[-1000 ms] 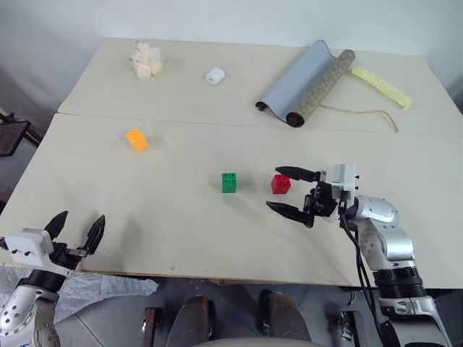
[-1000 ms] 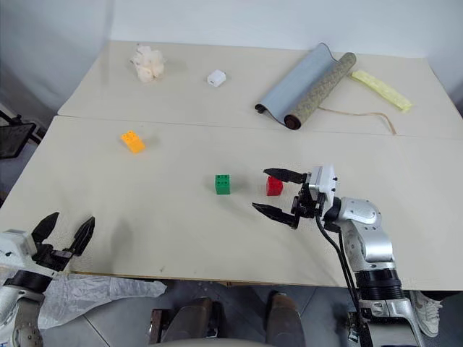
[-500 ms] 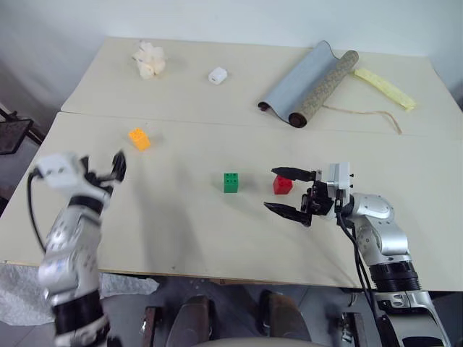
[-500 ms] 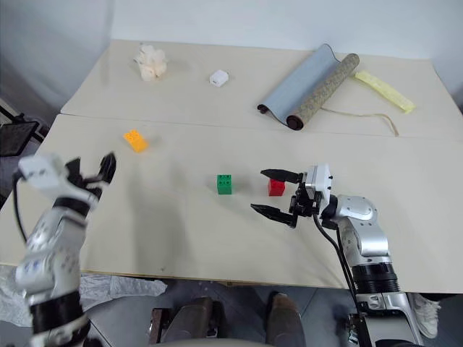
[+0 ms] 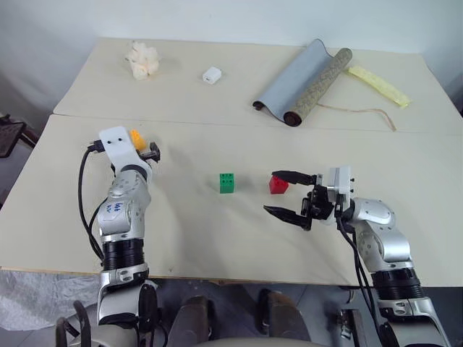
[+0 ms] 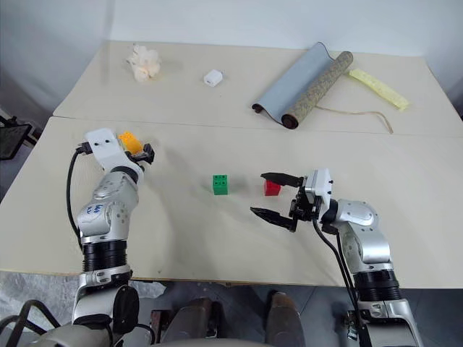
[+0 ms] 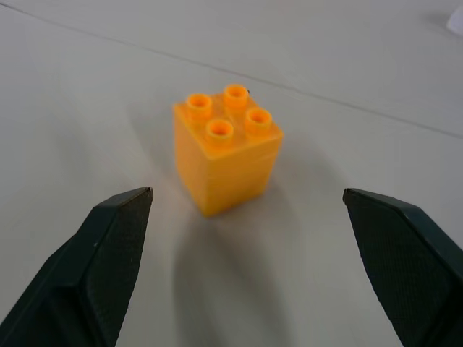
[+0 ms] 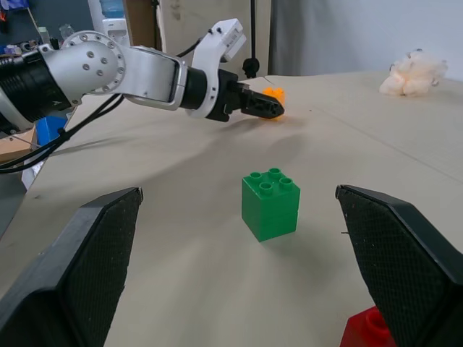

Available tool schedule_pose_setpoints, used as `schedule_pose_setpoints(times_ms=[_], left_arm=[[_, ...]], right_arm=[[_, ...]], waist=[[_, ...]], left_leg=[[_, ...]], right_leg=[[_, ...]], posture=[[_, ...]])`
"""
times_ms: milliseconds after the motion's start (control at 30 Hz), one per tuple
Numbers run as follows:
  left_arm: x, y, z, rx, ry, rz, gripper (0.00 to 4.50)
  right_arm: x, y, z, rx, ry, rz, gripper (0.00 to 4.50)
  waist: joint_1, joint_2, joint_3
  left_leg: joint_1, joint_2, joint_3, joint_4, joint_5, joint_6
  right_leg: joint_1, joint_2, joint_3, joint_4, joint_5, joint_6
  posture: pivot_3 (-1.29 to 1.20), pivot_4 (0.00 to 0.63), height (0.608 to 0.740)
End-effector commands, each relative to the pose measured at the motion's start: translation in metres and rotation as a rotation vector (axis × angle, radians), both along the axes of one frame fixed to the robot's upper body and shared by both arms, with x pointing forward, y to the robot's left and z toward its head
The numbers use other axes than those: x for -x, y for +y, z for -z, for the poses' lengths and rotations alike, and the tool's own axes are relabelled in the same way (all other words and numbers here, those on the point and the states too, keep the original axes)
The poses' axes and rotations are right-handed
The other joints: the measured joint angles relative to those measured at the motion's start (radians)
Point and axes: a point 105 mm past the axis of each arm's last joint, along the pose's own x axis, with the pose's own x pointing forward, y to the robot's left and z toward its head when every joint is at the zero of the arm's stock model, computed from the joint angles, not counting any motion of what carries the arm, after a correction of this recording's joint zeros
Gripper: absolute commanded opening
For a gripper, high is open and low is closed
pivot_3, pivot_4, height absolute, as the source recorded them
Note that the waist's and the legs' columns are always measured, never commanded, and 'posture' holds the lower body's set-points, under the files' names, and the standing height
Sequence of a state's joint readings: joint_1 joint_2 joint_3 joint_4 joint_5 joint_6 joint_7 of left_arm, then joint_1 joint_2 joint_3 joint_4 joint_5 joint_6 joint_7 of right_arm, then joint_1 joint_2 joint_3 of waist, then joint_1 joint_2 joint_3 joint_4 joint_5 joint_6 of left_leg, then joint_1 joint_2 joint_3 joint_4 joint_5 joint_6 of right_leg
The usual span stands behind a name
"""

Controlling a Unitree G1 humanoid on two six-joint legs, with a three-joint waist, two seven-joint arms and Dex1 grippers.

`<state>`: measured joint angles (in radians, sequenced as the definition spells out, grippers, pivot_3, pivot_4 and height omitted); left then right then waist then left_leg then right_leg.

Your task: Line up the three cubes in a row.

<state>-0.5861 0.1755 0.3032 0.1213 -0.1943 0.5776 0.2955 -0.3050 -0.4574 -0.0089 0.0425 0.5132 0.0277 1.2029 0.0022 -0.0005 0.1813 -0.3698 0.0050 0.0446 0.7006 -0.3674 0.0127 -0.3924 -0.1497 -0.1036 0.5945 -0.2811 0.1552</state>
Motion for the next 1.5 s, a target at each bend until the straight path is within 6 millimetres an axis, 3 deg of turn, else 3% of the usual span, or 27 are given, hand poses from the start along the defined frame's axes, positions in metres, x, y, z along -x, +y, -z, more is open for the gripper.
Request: schedule_pose_setpoints(times_ms=[33,367,467,733,833,933,1033,1100,1200,1267,1500], left_arm=[[-0.008,0.003,-0.018,-0.03,-0.064,-0.016,4.48],[-0.028,0.004,-0.021,-0.059,-0.073,-0.017,4.48],[-0.027,0.006,-0.021,-0.061,-0.074,-0.026,3.94],[-0.017,0.015,-0.023,-0.125,-0.088,0.053,1.46],[-0.011,0.019,-0.024,-0.175,-0.098,0.128,1.47],[0.006,0.037,-0.037,-0.304,-0.155,0.403,1.47],[0.027,0.017,-0.05,-0.341,-0.247,0.775,1.47],[0.056,0.003,-0.055,-0.46,-0.35,1.079,1.47],[0.063,0.01,-0.032,-0.485,-0.183,1.305,1.47],[0.062,0.002,-0.026,-0.515,-0.15,1.429,1.47],[0.048,-0.02,0.007,-0.64,-0.005,1.608,1.47]], right_arm=[[0.002,-0.002,-0.011,-0.019,-0.036,0.007,4.5],[-0.002,0.002,-0.012,-0.035,-0.03,0.009,4.5],[-0.002,0.002,-0.011,-0.04,-0.03,0.014,4.5],[-0.001,0.0,-0.008,-0.042,-0.026,0.03,4.5],[0.0,-0.001,-0.007,-0.041,-0.025,0.037,4.5],[0.006,-0.012,-0.007,-0.029,-0.025,0.069,4.5],[0.014,-0.019,-0.004,0.022,-0.02,0.063,4.5],[0.017,-0.023,-0.01,0.023,-0.022,0.07,4.5],[0.02,-0.031,-0.014,0.039,-0.018,0.088,4.5],[0.023,-0.036,-0.012,0.054,-0.006,0.097,4.5],[0.032,-0.039,-0.013,0.061,0.006,0.121,4.5]], waist=[[0.0,0.0,0.0],[-0.001,0.0,0.0],[-0.001,0.0,0.0],[-0.003,0.0,0.0],[-0.004,0.0,0.0],[-0.011,0.0,0.0],[-0.005,0.0,0.0],[-0.002,0.0,0.0],[0.002,0.0,0.0],[0.002,0.0,0.0],[0.001,0.0,0.0]], left_leg=[[0.0,0.0,0.001,0.0,0.0,0.0],[0.0,0.0,0.002,0.0,0.0,0.0],[0.0,0.0,0.001,0.0,0.0,0.0],[0.0,0.0,0.001,0.0,0.0,0.0],[0.0,0.0,0.001,0.0,0.0,0.0],[0.0,0.001,0.003,-0.001,0.0,0.0],[0.0,0.003,0.005,-0.001,0.0,-0.001],[0.001,0.002,0.005,-0.001,0.0,-0.001],[0.001,0.003,0.005,0.0,0.0,-0.001],[0.001,0.003,0.006,0.0,0.0,-0.001],[0.001,0.002,0.008,-0.001,0.0,0.0]], right_leg=[[0.0,0.0,0.0,0.0,0.0,0.0],[0.0,0.0,0.0,0.0,0.0,0.0],[0.0,0.0,0.0,0.0,0.0,0.0],[0.0,0.0,0.0,0.0,0.0,0.0],[0.0,0.0,0.0,0.0,0.0,0.0],[-0.002,0.0,0.0,0.001,0.0,0.0],[-0.002,0.001,-0.001,0.0,-0.001,-0.001],[-0.001,0.0,-0.001,0.0,-0.001,-0.001],[0.0,0.001,-0.002,0.0,-0.001,-0.001],[-0.001,0.001,-0.002,0.0,-0.001,-0.001],[-0.001,0.001,-0.002,0.001,-0.001,-0.001]], posture=[[0.0,0.15,0.74],[0.0,0.15,0.74],[0.0,0.15,0.74],[0.0,0.15,0.74],[0.0,0.15,0.74],[0.0,0.15,0.74],[0.0,0.15,0.74],[0.0,0.15,0.74],[0.0,0.15,0.74],[0.0,0.15,0.74],[0.0,0.15,0.74]])
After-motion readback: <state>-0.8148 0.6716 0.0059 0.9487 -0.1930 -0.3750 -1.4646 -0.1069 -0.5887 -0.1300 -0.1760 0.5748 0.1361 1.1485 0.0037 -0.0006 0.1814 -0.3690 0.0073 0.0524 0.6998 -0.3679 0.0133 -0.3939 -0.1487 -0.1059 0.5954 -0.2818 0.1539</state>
